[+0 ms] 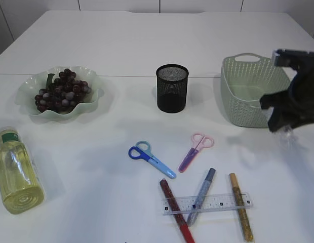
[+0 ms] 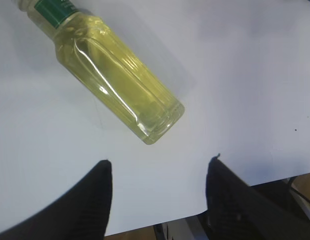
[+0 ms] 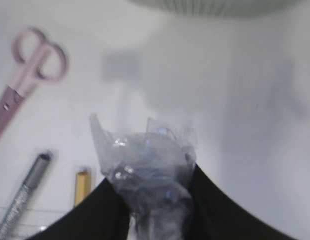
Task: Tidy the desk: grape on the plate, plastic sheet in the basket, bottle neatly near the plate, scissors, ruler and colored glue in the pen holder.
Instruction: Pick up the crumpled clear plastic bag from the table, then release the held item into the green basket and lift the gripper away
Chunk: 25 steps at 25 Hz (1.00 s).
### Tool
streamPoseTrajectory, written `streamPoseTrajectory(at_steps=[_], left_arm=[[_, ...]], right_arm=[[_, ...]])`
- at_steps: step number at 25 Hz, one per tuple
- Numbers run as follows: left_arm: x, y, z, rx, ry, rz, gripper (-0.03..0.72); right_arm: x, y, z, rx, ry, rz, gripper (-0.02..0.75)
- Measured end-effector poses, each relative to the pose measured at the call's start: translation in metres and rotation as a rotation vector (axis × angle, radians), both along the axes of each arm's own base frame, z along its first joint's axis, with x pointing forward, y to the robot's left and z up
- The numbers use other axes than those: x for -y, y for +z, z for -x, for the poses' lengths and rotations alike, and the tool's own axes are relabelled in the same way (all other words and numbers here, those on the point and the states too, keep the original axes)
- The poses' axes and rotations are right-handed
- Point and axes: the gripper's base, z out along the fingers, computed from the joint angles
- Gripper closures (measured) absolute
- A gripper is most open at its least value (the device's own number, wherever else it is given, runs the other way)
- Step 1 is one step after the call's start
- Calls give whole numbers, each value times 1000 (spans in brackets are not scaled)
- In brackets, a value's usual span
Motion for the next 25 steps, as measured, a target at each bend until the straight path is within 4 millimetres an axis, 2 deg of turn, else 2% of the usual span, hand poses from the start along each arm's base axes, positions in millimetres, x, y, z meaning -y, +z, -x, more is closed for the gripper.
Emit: streamPoseTrajectory(at_steps=[6,9,11,16,18,23,25], left_arm=[[0,0,0,2,0,0,253],[0,0,0,2,0,0,253],[0,0,0,2,1,2,253],[0,0,0,3,1,2,253],[0,0,0,4,1,2,253],[0,0,-2,18,3,3,253],[1,1,-3,30,6,8,253]], right_arm=[[-2,69,-36,231,-9,-17,500],[-1,82,-57,288,-37,-17,500],[-1,80,-72,295,-43,-7,500],[0,55,-107,273,-46,16,485],[1,45,-116,259,-64,24,428],[2,30,-125,233,-77,35,150],[2,31,-125,234,-80,36,111]])
